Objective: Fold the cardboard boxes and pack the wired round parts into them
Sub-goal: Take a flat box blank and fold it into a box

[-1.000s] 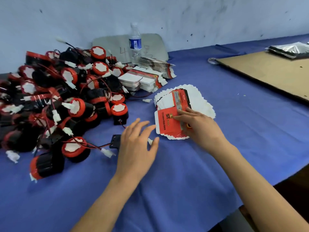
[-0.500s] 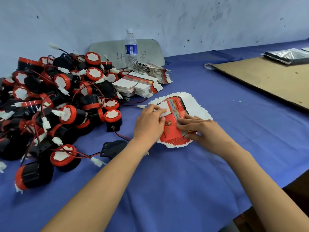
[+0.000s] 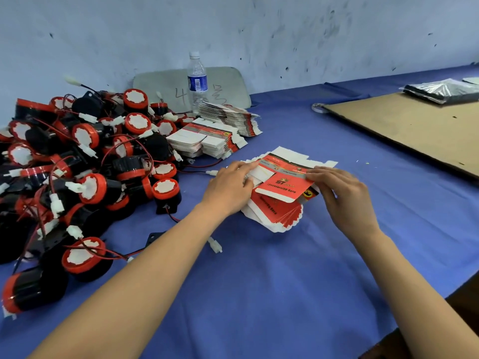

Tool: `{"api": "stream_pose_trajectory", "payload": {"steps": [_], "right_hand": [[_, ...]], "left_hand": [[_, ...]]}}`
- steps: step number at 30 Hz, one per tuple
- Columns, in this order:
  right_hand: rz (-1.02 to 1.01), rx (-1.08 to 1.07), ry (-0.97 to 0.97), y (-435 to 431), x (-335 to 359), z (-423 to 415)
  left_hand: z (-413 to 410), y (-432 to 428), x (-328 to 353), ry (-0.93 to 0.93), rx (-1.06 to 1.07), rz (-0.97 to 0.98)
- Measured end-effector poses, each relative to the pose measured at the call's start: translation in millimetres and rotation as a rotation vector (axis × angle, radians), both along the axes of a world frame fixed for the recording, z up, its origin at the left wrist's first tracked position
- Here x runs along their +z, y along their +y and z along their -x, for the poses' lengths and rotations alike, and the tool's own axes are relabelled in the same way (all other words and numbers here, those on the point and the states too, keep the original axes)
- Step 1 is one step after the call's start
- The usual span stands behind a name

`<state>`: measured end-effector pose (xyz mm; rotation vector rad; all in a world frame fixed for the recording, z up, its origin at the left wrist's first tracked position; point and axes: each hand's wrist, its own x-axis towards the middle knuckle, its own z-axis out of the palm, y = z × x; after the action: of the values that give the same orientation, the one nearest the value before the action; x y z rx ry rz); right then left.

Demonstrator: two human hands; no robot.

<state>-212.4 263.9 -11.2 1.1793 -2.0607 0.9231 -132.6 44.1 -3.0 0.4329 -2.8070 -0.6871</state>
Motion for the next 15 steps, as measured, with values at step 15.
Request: {"api": "stream_pose_trajectory", "payload": {"steps": [15], "right_hand": [[0.418, -0.286, -0.064, -20, 30, 36]], "left_hand": [[4, -2, 3, -0.133, -0.08, -0.001]]}}
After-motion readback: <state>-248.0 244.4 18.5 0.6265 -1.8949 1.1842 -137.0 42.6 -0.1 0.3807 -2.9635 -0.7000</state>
